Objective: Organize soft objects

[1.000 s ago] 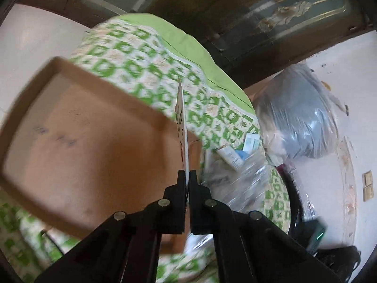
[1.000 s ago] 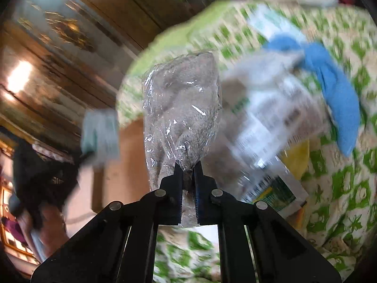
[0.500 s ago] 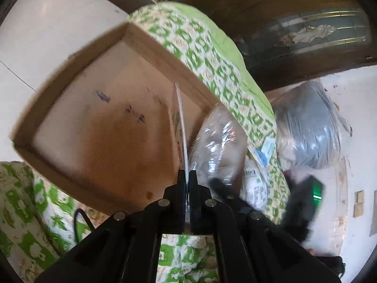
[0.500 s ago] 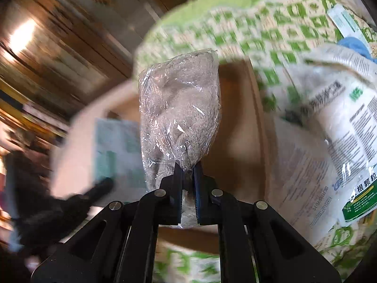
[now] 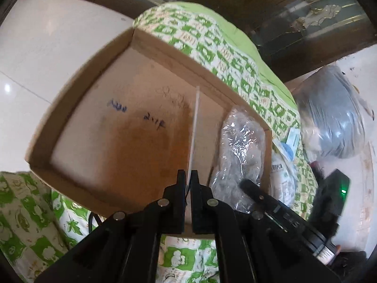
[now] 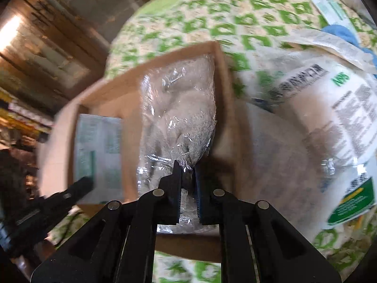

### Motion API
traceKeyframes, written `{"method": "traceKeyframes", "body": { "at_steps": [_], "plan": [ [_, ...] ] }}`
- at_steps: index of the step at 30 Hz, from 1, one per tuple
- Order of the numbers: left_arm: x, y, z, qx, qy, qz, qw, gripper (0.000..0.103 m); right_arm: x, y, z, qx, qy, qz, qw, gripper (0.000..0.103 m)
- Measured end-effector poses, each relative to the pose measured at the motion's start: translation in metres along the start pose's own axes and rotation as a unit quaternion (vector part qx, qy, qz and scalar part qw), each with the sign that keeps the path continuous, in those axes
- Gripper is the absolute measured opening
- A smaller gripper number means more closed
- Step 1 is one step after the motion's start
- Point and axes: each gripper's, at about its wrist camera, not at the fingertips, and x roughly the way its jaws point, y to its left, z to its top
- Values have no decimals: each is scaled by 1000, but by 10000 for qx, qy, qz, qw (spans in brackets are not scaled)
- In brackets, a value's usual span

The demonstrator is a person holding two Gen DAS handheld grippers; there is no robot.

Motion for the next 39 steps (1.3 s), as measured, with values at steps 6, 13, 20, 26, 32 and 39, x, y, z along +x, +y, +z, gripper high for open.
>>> {"method": "traceKeyframes", "body": {
  "at_steps": [6, 13, 20, 26, 32, 39],
  "plan": [
    [-8, -16, -4, 465, -466, 511, 9965, 52, -36, 11, 4, -333, -849, -19, 9958, 33],
    [-19, -33, -14, 934, -923, 727, 9887, 52, -93, -19, 6, -315, -1519, -131, 9878, 33],
    [-27, -77, -43, 1390, -860, -103, 9865, 54, -131, -123, 7, 1174, -1750, 260, 9772, 33],
    [-11, -114, -68, 1682, -494, -599, 9827, 59, -123, -145, 8, 1364, -1461, 484, 9786, 53],
    [-3, -120, -79, 1845, -377, -585, 9804, 59, -114, -171, 2, 1859, -1350, 258, 9729, 53],
    [-5, -111, -74, 1616, -291, -727, 9837, 59, -91, -198, -2, 2566, -838, 729, 9601, 53]
  ]
}}
